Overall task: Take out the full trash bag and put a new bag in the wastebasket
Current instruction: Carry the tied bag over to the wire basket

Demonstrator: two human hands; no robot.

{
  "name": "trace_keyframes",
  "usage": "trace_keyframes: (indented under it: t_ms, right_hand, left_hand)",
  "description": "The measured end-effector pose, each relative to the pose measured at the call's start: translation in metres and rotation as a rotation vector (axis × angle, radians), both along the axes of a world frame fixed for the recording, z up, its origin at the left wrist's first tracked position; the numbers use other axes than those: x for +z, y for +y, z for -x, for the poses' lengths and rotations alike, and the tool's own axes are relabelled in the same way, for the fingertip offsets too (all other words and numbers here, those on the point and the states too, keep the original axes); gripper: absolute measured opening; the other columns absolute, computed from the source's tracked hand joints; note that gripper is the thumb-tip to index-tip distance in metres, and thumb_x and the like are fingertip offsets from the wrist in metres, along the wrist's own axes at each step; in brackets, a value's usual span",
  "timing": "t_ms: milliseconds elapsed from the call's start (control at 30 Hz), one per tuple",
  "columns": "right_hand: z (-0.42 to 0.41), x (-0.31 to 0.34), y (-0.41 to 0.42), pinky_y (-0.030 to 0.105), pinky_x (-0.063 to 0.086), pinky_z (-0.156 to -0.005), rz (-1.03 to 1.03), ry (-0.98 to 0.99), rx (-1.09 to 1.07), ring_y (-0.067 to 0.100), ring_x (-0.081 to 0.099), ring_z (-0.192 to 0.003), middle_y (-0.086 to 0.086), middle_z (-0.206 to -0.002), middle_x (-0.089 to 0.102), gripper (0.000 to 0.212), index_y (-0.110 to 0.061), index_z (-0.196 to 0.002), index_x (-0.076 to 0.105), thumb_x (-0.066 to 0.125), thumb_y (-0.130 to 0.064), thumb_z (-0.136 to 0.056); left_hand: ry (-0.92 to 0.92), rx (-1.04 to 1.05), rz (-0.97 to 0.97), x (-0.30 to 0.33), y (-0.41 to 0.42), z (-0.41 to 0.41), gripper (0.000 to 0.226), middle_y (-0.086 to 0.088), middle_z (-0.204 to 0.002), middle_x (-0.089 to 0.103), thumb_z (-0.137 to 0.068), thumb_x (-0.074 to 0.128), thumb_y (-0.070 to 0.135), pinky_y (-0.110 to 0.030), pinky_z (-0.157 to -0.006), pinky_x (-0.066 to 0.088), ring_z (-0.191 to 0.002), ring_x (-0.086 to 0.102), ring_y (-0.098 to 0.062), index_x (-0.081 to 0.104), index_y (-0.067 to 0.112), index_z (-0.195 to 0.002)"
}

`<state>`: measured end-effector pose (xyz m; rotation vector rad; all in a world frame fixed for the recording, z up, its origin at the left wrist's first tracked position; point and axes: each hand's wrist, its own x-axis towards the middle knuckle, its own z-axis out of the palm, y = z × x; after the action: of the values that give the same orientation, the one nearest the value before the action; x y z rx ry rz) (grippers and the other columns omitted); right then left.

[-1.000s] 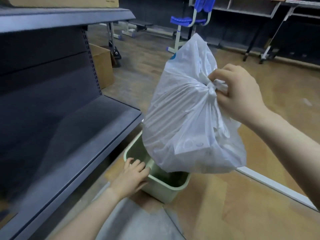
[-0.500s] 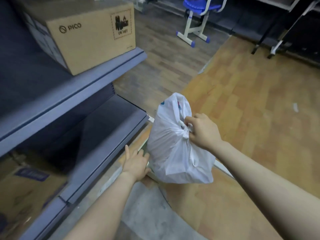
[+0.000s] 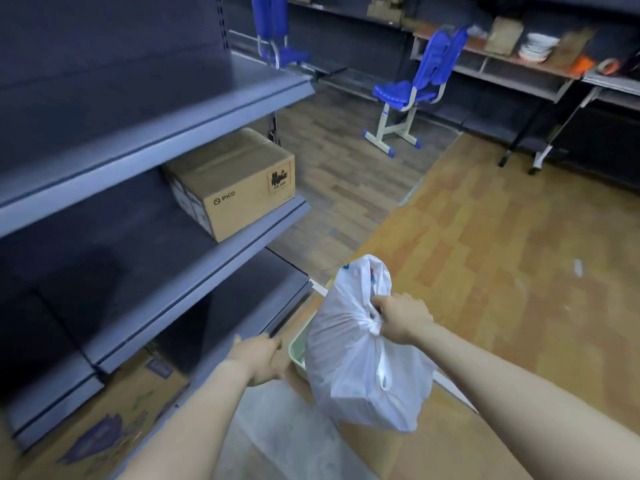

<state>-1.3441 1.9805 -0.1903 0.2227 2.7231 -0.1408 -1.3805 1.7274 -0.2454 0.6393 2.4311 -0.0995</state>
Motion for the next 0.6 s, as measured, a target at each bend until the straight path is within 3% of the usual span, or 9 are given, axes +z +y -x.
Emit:
trace_keyframes:
  t_ms: [133,267,433,600]
  right_hand:
    - [-0.022,0.031,-0.005,0.03,0.03,-0.065,-0.002,-0.051,0.044,0.024,0.042,-0.08,-0.007,-0.066,0.035,0.029,-0.023,-0.061,0.027,0.047,-0.018,-0.081]
    - [-0.052,0.057,-0.013,0.025,0.022,-0.048,-0.044,-0.058,0.101,0.024,0.045,-0.079,-0.006,-0.066,0.039,0.023,-0.02,-0.061,0.031,0.047,-0.013,-0.077]
    - [-0.083,0.095,-0.034,0.023,0.022,-0.046,-0.093,-0.033,0.2,0.022,0.045,-0.076,-0.006,-0.066,0.039,0.021,-0.021,-0.062,0.036,0.048,-0.01,-0.076]
    - [-0.105,0.131,-0.065,0.022,0.023,-0.046,-0.103,0.008,0.304,0.022,0.047,-0.079,-0.004,-0.073,0.045,0.017,-0.021,-0.065,0.041,0.048,-0.01,-0.077]
  left_hand:
    - [0.031,0.09,-0.006,0.051,-0.007,-0.028,0.055,-0.005,-0.133,0.048,-0.088,0.054,0.047,-0.045,-0.105,0.029,-0.124,0.047,-0.025,0.041,0.017,-0.133]
    - [-0.036,0.161,0.028,0.093,-0.017,-0.069,0.052,-0.005,-0.136,0.048,-0.09,0.055,0.043,-0.038,-0.101,0.039,-0.122,0.049,-0.026,0.042,0.014,-0.131]
    - [-0.03,0.23,0.049,0.133,-0.044,-0.111,0.046,-0.007,-0.128,0.056,-0.087,0.058,0.039,-0.037,-0.095,0.047,-0.114,0.055,-0.027,0.052,0.011,-0.122]
    - [0.069,0.256,0.023,0.17,-0.071,-0.147,0.042,-0.007,-0.129,0.054,-0.09,0.056,0.037,-0.036,-0.093,0.042,-0.117,0.052,-0.027,0.05,0.012,-0.123]
